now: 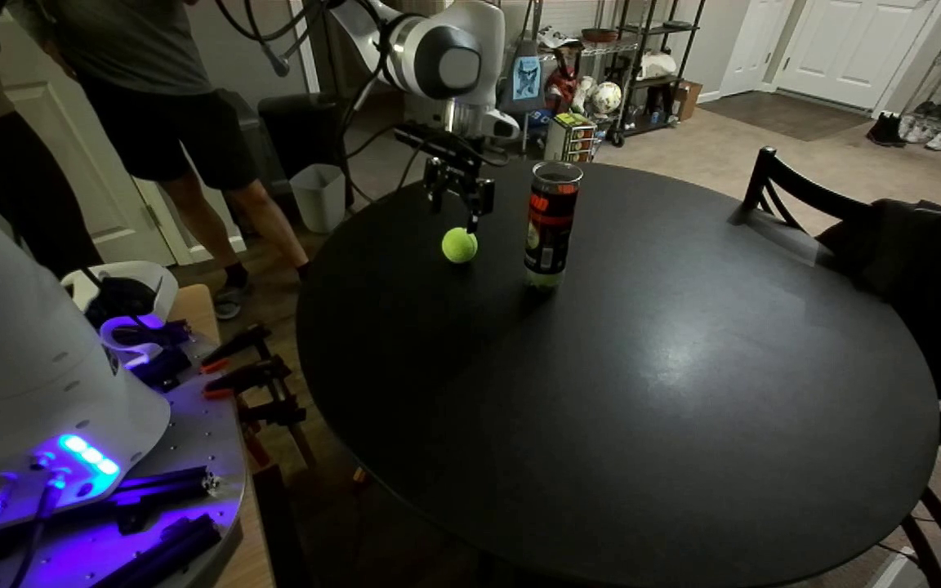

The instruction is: Put the tennis ball into the the cylinder

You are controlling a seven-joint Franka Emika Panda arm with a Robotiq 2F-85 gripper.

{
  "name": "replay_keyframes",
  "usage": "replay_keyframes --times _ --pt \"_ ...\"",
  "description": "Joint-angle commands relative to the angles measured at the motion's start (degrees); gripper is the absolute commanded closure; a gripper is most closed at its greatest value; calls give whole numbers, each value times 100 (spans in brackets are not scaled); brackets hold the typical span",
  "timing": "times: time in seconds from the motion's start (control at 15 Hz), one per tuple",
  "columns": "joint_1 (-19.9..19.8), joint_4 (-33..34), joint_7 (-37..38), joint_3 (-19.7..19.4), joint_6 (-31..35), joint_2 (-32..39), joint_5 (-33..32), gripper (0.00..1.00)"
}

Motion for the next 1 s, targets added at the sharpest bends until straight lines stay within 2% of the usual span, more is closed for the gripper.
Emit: replay_keyframes --times 0.0,0.93 --pt "-76 -209 -18 18 173 -143 -134 0" --pt "-201 370 -118 -85 -426 369 -168 0"
